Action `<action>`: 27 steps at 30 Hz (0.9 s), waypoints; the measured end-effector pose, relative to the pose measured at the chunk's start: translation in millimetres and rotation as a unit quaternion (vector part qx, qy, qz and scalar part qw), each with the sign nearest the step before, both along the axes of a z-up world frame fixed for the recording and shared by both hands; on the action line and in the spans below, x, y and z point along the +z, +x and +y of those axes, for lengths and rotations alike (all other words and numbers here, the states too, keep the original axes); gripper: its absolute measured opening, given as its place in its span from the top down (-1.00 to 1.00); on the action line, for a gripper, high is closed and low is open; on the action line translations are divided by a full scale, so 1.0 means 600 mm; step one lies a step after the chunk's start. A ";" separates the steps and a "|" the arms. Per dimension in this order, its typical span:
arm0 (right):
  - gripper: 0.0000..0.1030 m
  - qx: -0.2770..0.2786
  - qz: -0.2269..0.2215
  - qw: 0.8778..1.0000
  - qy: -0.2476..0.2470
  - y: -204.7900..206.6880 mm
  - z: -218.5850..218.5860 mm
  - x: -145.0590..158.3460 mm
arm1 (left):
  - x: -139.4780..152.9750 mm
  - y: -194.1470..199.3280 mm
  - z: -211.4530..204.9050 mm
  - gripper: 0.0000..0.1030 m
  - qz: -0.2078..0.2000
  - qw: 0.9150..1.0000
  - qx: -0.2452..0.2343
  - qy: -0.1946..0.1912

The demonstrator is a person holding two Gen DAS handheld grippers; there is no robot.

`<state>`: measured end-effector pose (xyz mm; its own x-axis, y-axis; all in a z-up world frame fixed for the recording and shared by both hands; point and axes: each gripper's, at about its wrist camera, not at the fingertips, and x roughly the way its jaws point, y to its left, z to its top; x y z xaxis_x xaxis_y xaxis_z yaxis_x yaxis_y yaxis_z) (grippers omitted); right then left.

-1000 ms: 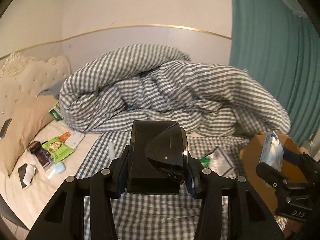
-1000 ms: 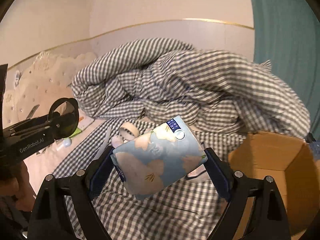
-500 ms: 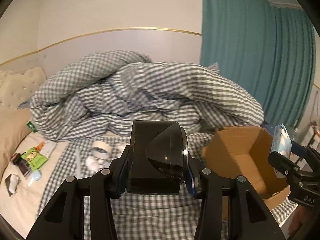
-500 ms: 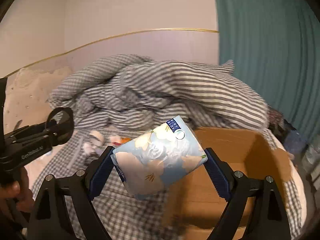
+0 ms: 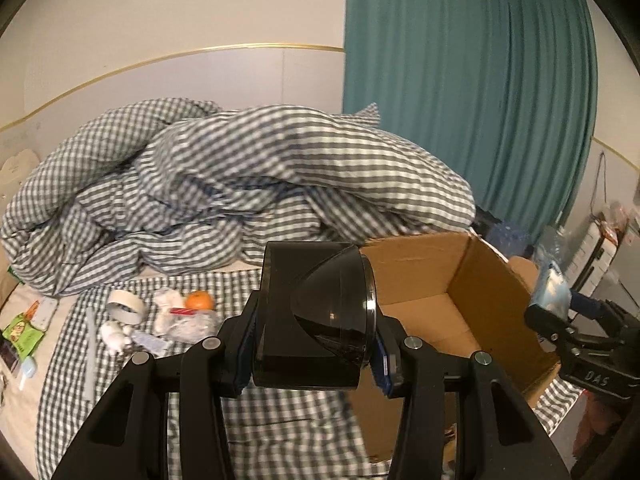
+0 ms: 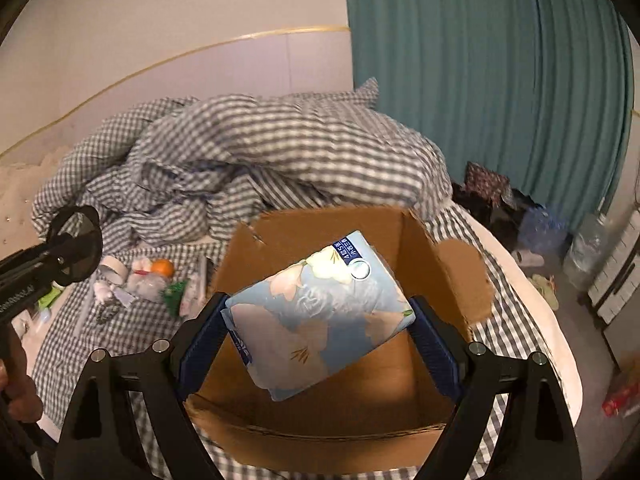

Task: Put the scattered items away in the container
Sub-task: 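Carry the tissue pack with the right gripper and drop it into the box, then withdraw the right gripper from the box back over the bed items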

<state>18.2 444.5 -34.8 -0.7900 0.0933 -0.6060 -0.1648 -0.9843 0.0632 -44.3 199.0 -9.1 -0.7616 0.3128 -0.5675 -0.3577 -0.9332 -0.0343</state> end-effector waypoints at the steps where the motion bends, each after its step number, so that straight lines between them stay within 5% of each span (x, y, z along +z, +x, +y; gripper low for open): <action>1: -0.71 -0.001 -0.002 1.000 -0.001 -0.002 0.005 -0.005 | -0.003 0.000 0.009 0.07 -0.001 1.000 -0.004 -0.003; 9: -0.91 -0.012 -0.013 1.000 -0.005 -0.020 0.032 -0.037 | -0.016 -0.005 0.061 0.07 -0.008 0.999 -0.028 -0.017; 27: -0.98 -0.089 0.039 0.995 -0.015 0.045 0.137 -0.015 | -0.076 -0.015 0.248 0.07 -0.052 0.989 -0.134 -0.029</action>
